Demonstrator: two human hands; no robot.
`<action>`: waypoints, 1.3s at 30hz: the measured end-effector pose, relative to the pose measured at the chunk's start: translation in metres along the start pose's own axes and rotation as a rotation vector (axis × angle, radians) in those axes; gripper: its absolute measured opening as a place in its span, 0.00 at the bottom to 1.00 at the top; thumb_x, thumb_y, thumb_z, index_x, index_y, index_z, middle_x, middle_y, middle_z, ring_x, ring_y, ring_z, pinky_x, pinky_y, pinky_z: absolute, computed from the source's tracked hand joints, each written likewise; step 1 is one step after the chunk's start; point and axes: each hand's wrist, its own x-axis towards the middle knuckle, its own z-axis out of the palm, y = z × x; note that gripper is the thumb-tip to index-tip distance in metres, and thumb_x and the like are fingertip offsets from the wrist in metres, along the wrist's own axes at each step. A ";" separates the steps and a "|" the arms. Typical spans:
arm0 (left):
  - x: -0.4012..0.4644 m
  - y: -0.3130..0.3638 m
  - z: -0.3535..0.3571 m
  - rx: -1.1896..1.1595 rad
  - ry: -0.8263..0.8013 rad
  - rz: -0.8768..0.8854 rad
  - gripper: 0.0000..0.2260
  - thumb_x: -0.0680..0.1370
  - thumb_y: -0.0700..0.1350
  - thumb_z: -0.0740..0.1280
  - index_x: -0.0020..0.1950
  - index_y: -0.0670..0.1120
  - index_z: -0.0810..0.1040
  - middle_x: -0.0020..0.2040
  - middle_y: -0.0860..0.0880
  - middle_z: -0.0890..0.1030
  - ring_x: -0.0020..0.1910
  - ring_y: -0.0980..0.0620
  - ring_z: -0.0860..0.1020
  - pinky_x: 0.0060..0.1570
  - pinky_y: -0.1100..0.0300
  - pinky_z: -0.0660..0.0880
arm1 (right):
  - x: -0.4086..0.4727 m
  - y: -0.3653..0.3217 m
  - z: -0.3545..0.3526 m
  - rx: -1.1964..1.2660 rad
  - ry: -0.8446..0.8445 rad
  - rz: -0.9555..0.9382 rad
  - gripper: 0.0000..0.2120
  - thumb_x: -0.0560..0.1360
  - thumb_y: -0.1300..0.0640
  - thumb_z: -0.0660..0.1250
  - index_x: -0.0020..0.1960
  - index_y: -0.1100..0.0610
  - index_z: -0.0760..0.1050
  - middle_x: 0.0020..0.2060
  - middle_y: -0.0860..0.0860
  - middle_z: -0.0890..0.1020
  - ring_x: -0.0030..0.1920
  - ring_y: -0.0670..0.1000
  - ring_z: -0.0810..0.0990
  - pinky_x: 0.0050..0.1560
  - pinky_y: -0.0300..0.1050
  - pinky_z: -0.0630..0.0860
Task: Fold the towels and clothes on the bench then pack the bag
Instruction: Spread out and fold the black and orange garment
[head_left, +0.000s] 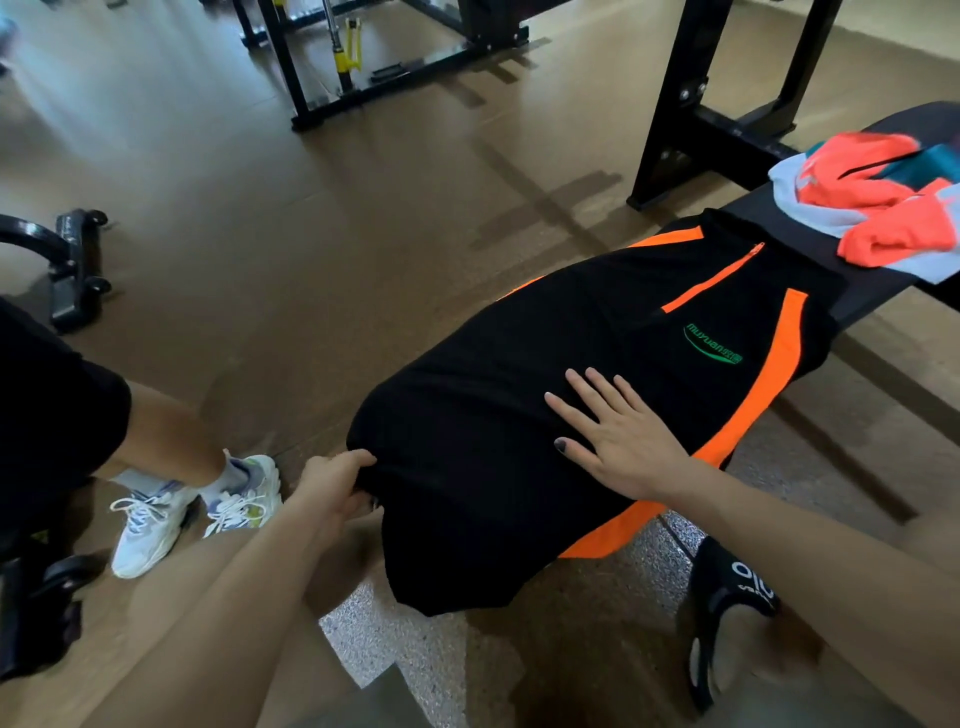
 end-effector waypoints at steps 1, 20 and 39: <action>0.000 0.001 -0.001 -0.081 -0.005 -0.029 0.03 0.78 0.34 0.66 0.49 0.39 0.73 0.44 0.40 0.77 0.37 0.45 0.79 0.36 0.52 0.78 | -0.001 0.001 0.000 -0.002 -0.001 0.003 0.31 0.79 0.31 0.35 0.80 0.39 0.41 0.81 0.49 0.41 0.80 0.52 0.36 0.79 0.56 0.39; -0.016 -0.010 0.008 -0.053 -0.097 -0.143 0.16 0.78 0.56 0.68 0.59 0.47 0.77 0.53 0.44 0.82 0.54 0.43 0.81 0.59 0.45 0.78 | -0.043 0.031 -0.001 -0.026 0.021 0.202 0.34 0.77 0.31 0.31 0.81 0.41 0.39 0.81 0.52 0.41 0.80 0.53 0.37 0.79 0.54 0.39; -0.064 0.017 0.037 0.049 -0.214 -0.094 0.24 0.73 0.51 0.77 0.64 0.44 0.76 0.57 0.43 0.83 0.55 0.40 0.82 0.61 0.44 0.78 | -0.057 0.008 0.002 0.047 -0.004 0.255 0.31 0.81 0.34 0.39 0.81 0.43 0.40 0.81 0.54 0.41 0.80 0.53 0.37 0.79 0.52 0.39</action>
